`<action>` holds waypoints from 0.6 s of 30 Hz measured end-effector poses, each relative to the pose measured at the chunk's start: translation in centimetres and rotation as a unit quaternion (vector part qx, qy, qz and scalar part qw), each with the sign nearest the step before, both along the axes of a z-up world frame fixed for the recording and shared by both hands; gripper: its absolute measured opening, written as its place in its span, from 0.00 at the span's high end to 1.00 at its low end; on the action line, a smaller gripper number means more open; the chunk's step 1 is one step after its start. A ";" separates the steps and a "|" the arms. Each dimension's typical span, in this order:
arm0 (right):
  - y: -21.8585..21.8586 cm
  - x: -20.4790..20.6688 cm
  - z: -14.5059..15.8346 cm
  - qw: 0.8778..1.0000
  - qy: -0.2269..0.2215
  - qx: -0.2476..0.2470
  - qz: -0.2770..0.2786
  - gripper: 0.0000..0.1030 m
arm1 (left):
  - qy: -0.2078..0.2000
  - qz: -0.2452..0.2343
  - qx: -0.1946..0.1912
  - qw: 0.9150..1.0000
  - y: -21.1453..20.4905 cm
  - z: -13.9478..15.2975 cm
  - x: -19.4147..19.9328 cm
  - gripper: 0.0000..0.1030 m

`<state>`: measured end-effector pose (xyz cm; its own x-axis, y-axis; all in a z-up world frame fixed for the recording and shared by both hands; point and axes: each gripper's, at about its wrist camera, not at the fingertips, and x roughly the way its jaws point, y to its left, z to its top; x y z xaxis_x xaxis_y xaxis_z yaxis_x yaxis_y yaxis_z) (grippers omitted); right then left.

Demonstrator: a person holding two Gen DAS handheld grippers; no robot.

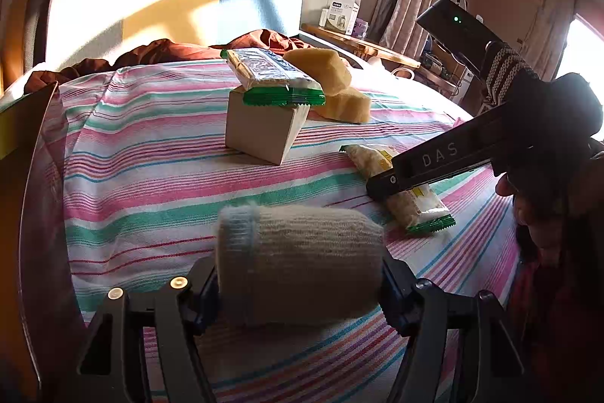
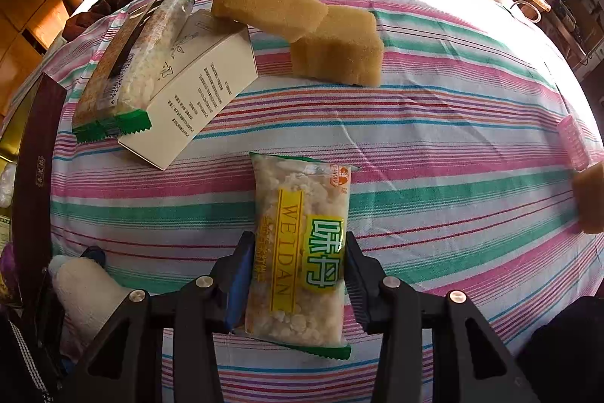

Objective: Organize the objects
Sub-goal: 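Carry the sock roll into the gold tray and open the left gripper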

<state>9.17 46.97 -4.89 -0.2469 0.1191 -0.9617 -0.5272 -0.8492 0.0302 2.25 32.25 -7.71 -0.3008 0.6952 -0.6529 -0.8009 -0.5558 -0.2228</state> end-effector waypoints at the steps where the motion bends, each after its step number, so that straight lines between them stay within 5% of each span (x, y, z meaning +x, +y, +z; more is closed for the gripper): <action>1: 0.0 0.0 0.0 1.000 0.000 0.000 0.000 0.56 | 0.003 0.000 -0.002 1.000 0.1 0.0 0.1 0.34; 18: -0.1 -0.9 -0.4 1.000 0.003 -0.002 0.000 0.56 | -0.005 0.023 -0.028 0.999 -1.0 0.7 0.7 0.36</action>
